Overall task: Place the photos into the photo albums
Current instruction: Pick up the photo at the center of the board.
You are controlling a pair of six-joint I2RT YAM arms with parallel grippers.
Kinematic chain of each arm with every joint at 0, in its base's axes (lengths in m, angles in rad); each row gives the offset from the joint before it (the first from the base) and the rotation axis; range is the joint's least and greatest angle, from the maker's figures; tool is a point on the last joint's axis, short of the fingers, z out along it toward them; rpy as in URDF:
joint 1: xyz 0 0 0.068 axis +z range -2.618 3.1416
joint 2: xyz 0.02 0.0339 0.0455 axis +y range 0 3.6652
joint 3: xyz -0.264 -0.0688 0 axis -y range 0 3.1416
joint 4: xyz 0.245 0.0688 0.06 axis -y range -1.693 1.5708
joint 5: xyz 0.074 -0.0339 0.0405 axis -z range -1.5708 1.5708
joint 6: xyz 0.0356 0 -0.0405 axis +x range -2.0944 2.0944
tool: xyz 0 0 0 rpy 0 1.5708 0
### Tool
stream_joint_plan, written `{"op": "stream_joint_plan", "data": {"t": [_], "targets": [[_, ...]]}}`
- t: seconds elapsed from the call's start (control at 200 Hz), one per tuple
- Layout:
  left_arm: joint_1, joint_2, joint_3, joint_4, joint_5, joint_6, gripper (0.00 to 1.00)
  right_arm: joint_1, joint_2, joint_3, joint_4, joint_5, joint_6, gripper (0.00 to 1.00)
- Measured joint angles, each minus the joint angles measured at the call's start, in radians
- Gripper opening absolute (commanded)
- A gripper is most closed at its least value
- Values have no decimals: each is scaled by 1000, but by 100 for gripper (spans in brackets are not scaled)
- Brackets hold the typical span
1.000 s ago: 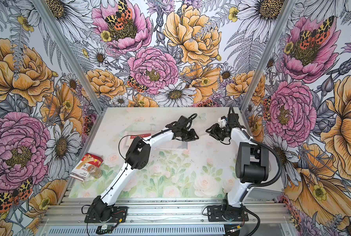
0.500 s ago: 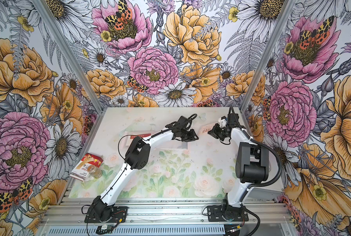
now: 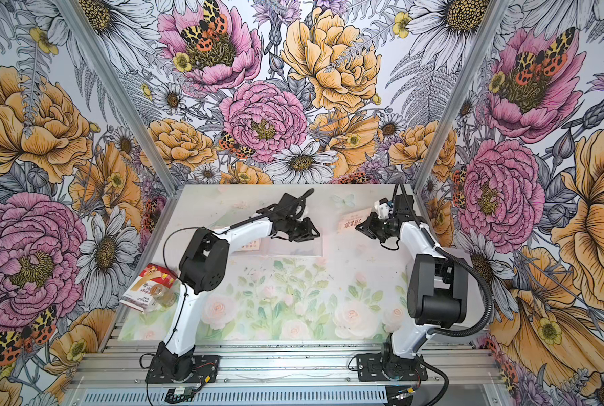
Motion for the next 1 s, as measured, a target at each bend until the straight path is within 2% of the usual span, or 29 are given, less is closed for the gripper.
{"op": "stream_joint_plan", "data": {"t": [0.135, 0.21, 0.48, 0.656, 0.851, 1.001], "targets": [[101, -158, -260, 264, 102, -108, 33, 12, -35, -21, -11, -45, -7, 0], [152, -203, -354, 358, 140, -144, 33, 26, -51, -26, -18, -67, -8, 0], [242, -325, -578, 491, 253, -183, 33, 111, -65, -26, -26, -138, -15, 0], [274, -416, -675, 573, 336, -219, 33, 172, -65, -26, -27, -178, -34, 0], [279, -443, -712, 658, 397, -259, 33, 219, -65, -23, -30, -214, -55, 0], [279, -439, -745, 807, 432, -366, 33, 238, -65, -9, -29, -237, -64, 0]]}}
